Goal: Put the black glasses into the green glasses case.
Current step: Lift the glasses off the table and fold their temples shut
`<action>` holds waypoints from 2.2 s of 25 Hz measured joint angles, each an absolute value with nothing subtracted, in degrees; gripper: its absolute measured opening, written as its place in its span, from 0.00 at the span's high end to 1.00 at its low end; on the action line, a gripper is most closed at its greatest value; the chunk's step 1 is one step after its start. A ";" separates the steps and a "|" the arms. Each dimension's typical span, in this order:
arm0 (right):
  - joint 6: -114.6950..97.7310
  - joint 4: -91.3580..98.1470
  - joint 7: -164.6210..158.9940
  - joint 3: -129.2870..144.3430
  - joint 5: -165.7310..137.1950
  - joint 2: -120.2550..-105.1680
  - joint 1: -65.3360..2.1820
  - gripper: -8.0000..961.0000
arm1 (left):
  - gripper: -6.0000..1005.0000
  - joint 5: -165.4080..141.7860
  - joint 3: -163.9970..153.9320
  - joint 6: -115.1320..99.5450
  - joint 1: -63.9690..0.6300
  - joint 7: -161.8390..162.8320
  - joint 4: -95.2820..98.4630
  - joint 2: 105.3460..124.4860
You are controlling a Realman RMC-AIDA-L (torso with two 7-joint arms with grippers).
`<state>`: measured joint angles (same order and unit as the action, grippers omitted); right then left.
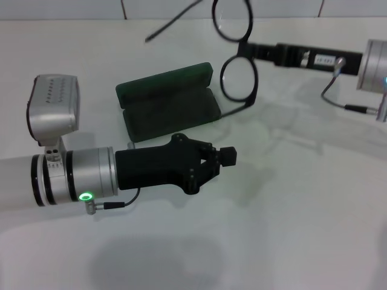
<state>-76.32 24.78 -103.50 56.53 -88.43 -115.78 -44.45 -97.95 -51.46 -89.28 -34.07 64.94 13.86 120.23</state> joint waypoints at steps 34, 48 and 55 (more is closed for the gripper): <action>-79.72 24.24 -97.33 67.58 -88.83 -115.95 -43.87 0.93 | 0.99 -97.82 -51.36 -92.68 -38.00 67.36 15.51 119.70; -80.70 24.45 -97.15 65.35 -88.29 -115.33 -42.24 0.93 | 0.99 -97.81 -50.83 -93.14 -36.00 69.18 18.05 119.53; -82.05 24.07 -97.12 65.32 -88.46 -115.33 -41.74 0.93 | 0.99 -96.80 -49.65 -93.06 -35.54 69.12 18.26 119.42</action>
